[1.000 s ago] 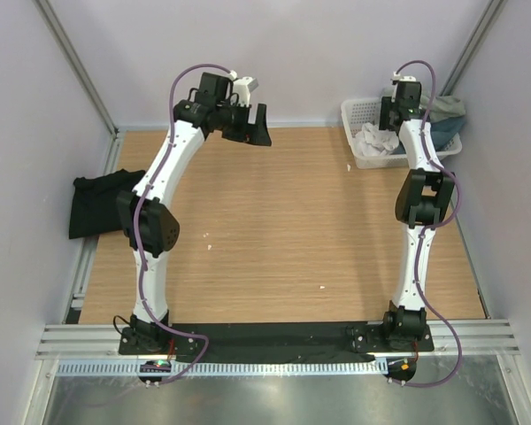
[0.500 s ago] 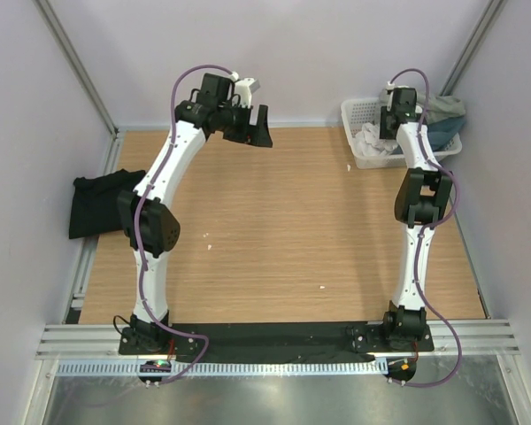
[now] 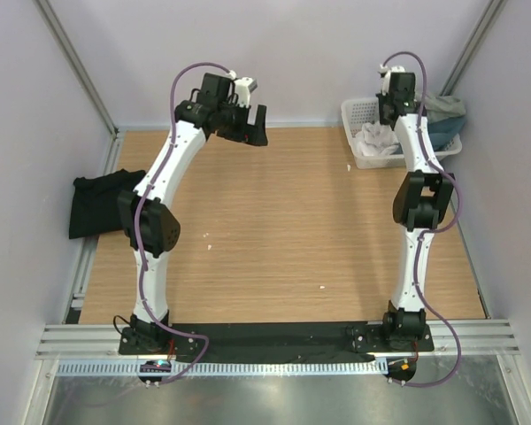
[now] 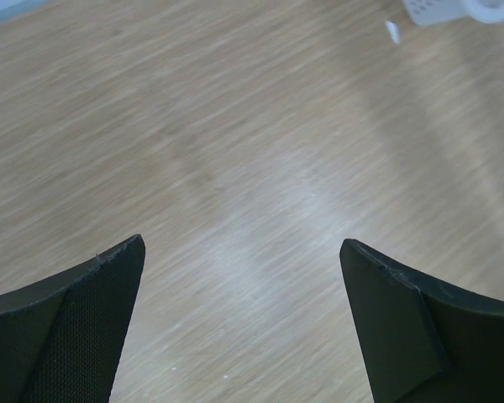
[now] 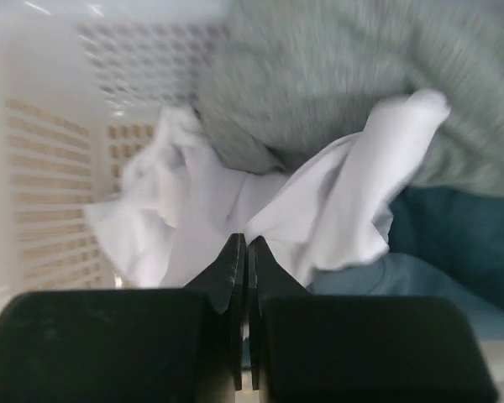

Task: Fold and stack the t-shirts
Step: Grab the tshirt from the pile, then move the tshirt to the center of the board

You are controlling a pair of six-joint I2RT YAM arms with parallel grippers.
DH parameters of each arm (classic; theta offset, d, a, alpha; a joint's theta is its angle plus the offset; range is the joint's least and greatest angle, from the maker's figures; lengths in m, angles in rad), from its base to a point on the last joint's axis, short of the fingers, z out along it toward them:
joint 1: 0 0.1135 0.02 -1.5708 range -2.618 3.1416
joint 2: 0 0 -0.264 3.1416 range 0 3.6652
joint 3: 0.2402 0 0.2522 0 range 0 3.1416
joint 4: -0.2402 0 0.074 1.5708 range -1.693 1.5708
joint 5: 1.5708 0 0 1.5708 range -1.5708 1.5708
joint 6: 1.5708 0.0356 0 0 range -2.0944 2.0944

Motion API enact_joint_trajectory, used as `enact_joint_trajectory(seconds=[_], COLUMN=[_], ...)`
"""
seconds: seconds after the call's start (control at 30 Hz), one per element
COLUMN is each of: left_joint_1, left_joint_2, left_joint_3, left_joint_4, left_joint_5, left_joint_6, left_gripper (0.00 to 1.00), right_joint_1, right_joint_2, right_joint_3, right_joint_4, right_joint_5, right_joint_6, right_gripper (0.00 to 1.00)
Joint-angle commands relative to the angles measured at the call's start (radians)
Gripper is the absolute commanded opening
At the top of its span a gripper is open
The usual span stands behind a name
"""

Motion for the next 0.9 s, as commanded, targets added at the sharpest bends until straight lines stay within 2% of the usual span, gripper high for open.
enact_joint_trajectory(seconds=[0.0, 0.07, 0.1, 0.2, 0.27, 0.4, 0.43, 0.47, 0.5, 0.53, 0.6, 0.73, 0.87], left_joint_1=[0.017, 0.042, 0.057, 0.077, 0.082, 0.083, 0.085, 0.083, 0.083, 0.083, 0.082, 0.083, 0.083], left_joint_2=[-0.021, -0.023, -0.027, -0.038, -0.050, -0.067, -0.072, -0.073, -0.073, -0.073, -0.073, -0.072, -0.079], left_joint_3=[0.068, 0.076, 0.074, 0.064, 0.045, 0.015, 0.010, -0.004, -0.008, -0.011, -0.021, -0.024, -0.063], left_joint_4=[0.019, 0.030, 0.038, 0.045, 0.053, 0.062, 0.064, 0.067, 0.067, 0.068, 0.071, 0.055, -0.045], left_joint_5=[-0.229, -0.310, -0.404, -0.521, -0.626, -0.708, -0.713, -0.717, -0.723, -0.728, -0.740, -0.653, -0.439], left_joint_6=[0.049, 0.046, 0.034, 0.034, 0.040, 0.062, 0.062, 0.063, 0.060, 0.057, 0.059, 0.105, 0.112], left_gripper=[1.00, 1.00, 0.99, 1.00, 1.00, 1.00, 1.00, 1.00, 1.00, 1.00, 1.00, 0.99, 1.00], right_joint_1=[0.139, 0.224, 0.249, 0.349, 0.378, 0.405, 0.406, 0.406, 0.405, 0.403, 0.403, 0.400, 0.400], right_joint_2=[-0.364, -0.455, -0.532, -0.622, -0.683, -0.772, -0.797, -0.844, -0.872, -0.893, -0.930, -0.947, -0.931], right_joint_3=[0.084, 0.003, -0.047, -0.114, -0.134, -0.226, -0.302, -0.347, -0.394, -0.478, -0.531, -0.618, -0.680], right_joint_4=[0.159, 0.202, 0.230, 0.247, 0.240, 0.235, 0.246, 0.259, 0.287, 0.293, 0.299, 0.240, 0.158], right_joint_5=[-0.031, -0.030, -0.032, -0.029, -0.018, 0.014, 0.052, 0.068, 0.088, 0.109, 0.136, 0.094, -0.039], right_joint_6=[-0.135, -0.187, -0.227, -0.261, -0.255, -0.249, -0.255, -0.270, -0.281, -0.293, -0.298, -0.249, -0.156], right_gripper=[0.01, 0.01, 0.01, 0.01, 0.01, 0.06, 0.13, 0.26, 0.49, 0.60, 0.75, 0.77, 0.77])
